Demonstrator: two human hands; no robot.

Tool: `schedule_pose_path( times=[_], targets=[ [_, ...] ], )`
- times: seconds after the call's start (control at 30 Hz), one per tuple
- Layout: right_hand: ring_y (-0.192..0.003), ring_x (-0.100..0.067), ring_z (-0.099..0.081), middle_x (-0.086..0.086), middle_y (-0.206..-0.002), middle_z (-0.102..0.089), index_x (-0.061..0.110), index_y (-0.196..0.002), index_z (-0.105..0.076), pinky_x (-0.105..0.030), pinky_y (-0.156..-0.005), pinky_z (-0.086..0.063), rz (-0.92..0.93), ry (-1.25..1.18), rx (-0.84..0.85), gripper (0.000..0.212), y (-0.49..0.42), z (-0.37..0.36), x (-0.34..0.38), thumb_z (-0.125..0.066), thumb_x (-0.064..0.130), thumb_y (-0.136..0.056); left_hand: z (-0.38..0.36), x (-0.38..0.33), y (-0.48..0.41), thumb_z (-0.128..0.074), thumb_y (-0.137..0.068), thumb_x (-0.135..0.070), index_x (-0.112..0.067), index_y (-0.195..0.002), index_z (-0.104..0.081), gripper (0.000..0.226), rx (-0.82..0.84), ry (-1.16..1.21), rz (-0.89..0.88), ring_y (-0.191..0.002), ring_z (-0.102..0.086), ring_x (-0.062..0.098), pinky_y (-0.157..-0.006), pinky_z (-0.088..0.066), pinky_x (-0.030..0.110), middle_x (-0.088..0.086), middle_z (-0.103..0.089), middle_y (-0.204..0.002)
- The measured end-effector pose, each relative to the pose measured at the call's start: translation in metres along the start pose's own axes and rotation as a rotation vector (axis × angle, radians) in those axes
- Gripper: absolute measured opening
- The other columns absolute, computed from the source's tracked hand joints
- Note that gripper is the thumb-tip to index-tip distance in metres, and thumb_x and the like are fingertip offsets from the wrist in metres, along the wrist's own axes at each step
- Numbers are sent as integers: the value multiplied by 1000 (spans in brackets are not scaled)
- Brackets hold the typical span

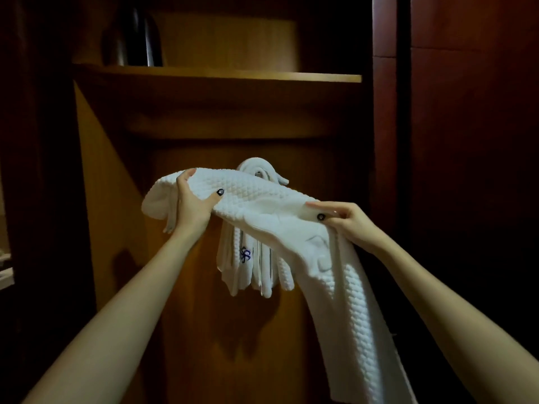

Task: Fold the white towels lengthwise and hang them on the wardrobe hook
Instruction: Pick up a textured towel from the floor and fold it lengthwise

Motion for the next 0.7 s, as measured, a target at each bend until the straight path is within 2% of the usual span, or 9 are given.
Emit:
schedule_pose_path(
  times=[0.07, 0.17, 0.27, 0.33, 0.47, 0.53, 0.6, 0.63, 0.7],
  targets=[
    [-116, -3, -59, 6, -120, -67, 29, -106, -73, -15, -90, -48, 6, 4, -16, 48, -28, 9, -3, -52, -12, -89, -5, 3, -19, -70, -85, -13, -21, -141, -33, 67, 7, 10, -34, -132, -30, 17, -101, -34, 29, 4, -32, -147],
    [-109, -1, -63, 8, -110, -72, 23, -103, -75, -11, -85, -48, 11, -35, -42, 38, -72, 23, -7, -54, -6, -92, -15, 10, -48, -67, -88, -15, -22, -141, -38, 61, 35, 20, -87, -137, -30, 17, -109, -36, 38, 1, -35, -149],
    [-101, -1, -66, 8, -99, -74, 17, -93, -76, -10, -83, -48, 21, 29, -27, 35, -125, 29, -14, -51, -8, -91, -24, 25, -79, -66, -89, -21, -22, -141, -40, 58, -25, -26, -75, -137, -30, 16, -104, -30, 27, -1, -37, -149],
    [-97, 1, -65, 10, -97, -73, 20, -87, -75, -7, -80, -47, 36, 98, -9, 38, -161, 28, -16, -49, -7, -92, -30, 36, -98, -67, -89, -19, -20, -142, -37, 61, -75, -6, -44, -137, -30, 17, -100, -27, 24, 0, -36, -149],
    [-99, -1, -66, 10, -100, -74, 19, -91, -77, -10, -82, -50, 68, 51, -19, 41, -223, 34, -13, -46, -7, -91, -36, 54, -131, -66, -89, -18, -17, -141, -35, 61, -129, 56, -17, -134, -32, 14, -99, -27, 19, 2, -35, -148],
    [-97, -10, -69, 2, -100, -75, 17, -89, -78, -16, -80, -53, 59, -22, -1, 40, -254, 39, -11, -47, -8, -89, -33, 58, -148, -65, -89, -20, -17, -140, -37, 58, -145, 43, -45, -122, -40, 2, -92, -29, 9, -1, -39, -143],
    [-95, -13, -70, 0, -98, -76, 17, -86, -79, -17, -76, -53, 53, -56, 20, 39, -282, 40, -9, -49, -8, -87, -29, 60, -163, -65, -89, -21, -20, -138, -42, 54, -153, 1, -82, -91, -47, -17, -74, -33, -2, -5, -46, -132],
    [-93, -11, -70, 1, -97, -76, 18, -85, -79, -15, -74, -52, 49, -49, 28, 39, -295, 39, -9, -50, -8, -86, -27, 62, -169, -65, -89, -21, -21, -137, -44, 53, -153, -13, -92, -81, -48, -18, -68, -33, -4, -6, -47, -128],
    [-89, -4, -70, 9, -92, -76, 25, -80, -79, -12, -71, -51, 33, -6, 26, 40, -316, 34, -15, -53, -5, -84, -27, 69, -177, -65, -89, -20, -19, -137, -44, 52, -136, -12, -87, -79, -47, -17, -70, -35, -4, -11, -47, -122]
  ],
)
Point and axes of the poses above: each hand's wrist, its own y-axis away from the middle knuckle, its own z-axis out of the back of the hand, x = y × z, the point moved 9 cm from there along -y, towards the middle knuckle
